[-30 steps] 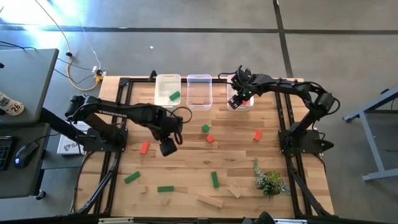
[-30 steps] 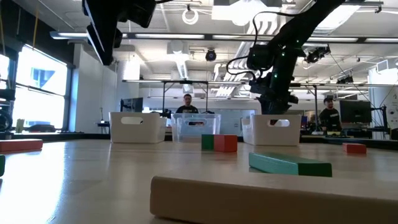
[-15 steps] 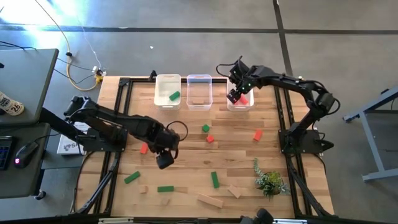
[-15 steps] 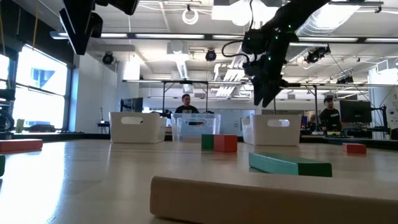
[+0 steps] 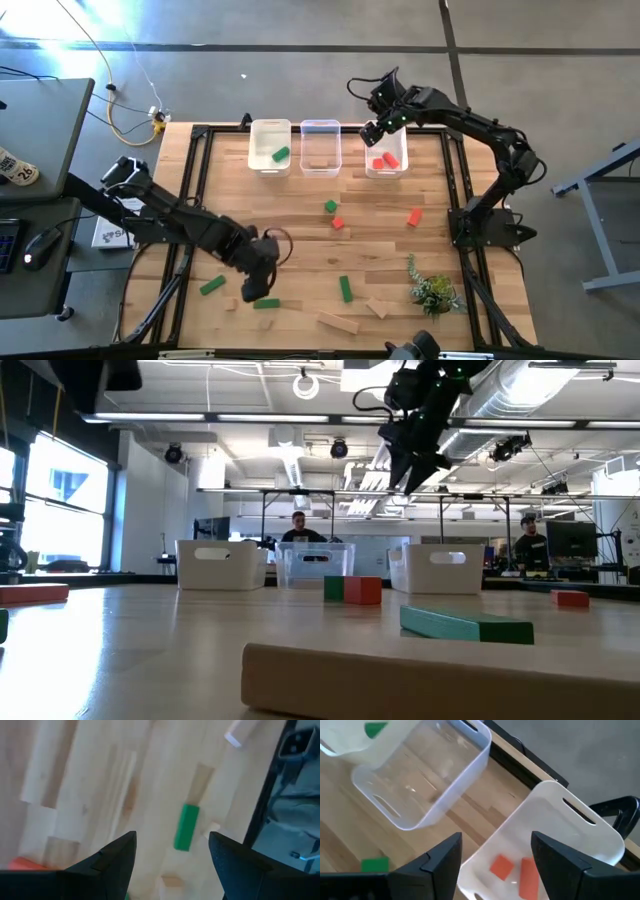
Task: Sort & place blocks by color
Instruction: Put the green block into the left white bin
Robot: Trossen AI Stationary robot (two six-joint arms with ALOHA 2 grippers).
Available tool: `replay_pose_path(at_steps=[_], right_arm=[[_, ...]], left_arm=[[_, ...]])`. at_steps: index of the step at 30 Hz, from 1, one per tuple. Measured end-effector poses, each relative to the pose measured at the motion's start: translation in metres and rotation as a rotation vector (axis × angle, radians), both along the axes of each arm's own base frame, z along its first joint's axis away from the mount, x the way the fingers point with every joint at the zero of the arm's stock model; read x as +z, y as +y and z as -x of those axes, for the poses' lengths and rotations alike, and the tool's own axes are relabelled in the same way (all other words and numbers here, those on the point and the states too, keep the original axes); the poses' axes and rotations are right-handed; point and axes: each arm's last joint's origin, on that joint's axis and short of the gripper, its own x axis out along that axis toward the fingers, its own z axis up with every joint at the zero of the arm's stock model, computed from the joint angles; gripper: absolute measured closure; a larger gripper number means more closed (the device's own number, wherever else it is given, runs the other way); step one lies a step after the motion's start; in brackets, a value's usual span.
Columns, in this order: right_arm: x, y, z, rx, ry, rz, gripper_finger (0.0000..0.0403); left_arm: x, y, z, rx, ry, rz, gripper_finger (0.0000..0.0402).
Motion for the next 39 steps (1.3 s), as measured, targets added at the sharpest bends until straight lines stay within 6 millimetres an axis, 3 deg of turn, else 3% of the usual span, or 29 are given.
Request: replay_pose_path(at_steps=[5, 12, 31, 39], right_arm=[[0.001, 0.005, -0.001, -0.019, 0.006, -0.036, 0.0178], [0.000, 0.023, -0.011, 0.033, 0.023, -0.041, 0.0178], [0.000, 0.053, -0.029, 0.065, 0.026, -0.042, 0.0178], [-0.001, 0.061, -0.031, 0.060, 0.049, -0.032, 0.0178]], left_arm=[[-0.015, -0.021, 0.006, -0.034, 0.017, -0.017, 0.0163], [-0.043, -0.045, -0.002, -0.106, -0.011, -0.020, 0.0163], [-0.110, -0.065, -0.031, -0.165, 0.068, -0.069, 0.0163], [-0.124, -0.068, -0.035, -0.175, 0.083, -0.071, 0.0163]])
